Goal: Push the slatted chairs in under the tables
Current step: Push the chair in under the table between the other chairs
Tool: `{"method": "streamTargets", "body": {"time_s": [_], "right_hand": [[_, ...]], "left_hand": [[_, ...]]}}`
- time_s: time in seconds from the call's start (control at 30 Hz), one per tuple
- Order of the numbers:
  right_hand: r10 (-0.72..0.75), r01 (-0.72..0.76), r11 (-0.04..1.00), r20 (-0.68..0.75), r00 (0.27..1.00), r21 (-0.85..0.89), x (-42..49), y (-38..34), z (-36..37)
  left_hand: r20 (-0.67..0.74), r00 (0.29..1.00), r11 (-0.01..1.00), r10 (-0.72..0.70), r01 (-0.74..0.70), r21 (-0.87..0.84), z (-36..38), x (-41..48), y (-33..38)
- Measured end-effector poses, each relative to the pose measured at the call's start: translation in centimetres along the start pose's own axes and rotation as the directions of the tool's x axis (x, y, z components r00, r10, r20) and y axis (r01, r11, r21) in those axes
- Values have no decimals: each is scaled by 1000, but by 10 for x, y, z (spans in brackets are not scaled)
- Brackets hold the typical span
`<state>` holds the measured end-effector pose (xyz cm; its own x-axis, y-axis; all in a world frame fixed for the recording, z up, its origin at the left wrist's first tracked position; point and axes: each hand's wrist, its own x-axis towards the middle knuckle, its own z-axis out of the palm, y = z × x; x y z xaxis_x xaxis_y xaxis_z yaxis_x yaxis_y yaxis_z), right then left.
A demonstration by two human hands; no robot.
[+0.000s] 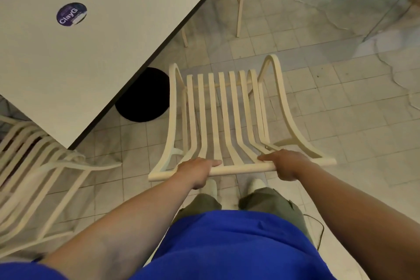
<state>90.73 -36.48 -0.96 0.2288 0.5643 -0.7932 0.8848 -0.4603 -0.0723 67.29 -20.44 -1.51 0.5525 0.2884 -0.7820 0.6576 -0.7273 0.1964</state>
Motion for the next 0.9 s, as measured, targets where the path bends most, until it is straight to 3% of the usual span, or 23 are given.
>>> {"method": "streamTargets", "body": {"time_s": [0.13,0.47,0.9], "right_hand": [[-46,44,997,35,998,63,-2,14,-3],[-263,262,965,101,960,21,10,38,-6],[-303,314,943,109,947,-109,27,81,-38]], "left_hand": [[-8,1000,999,-26,25,-23,-1,0,0],[-40,989,990,-142,142,-11,-1,-6,17],[-55,971,967,-231,222,-127,-2,5,64]]}}
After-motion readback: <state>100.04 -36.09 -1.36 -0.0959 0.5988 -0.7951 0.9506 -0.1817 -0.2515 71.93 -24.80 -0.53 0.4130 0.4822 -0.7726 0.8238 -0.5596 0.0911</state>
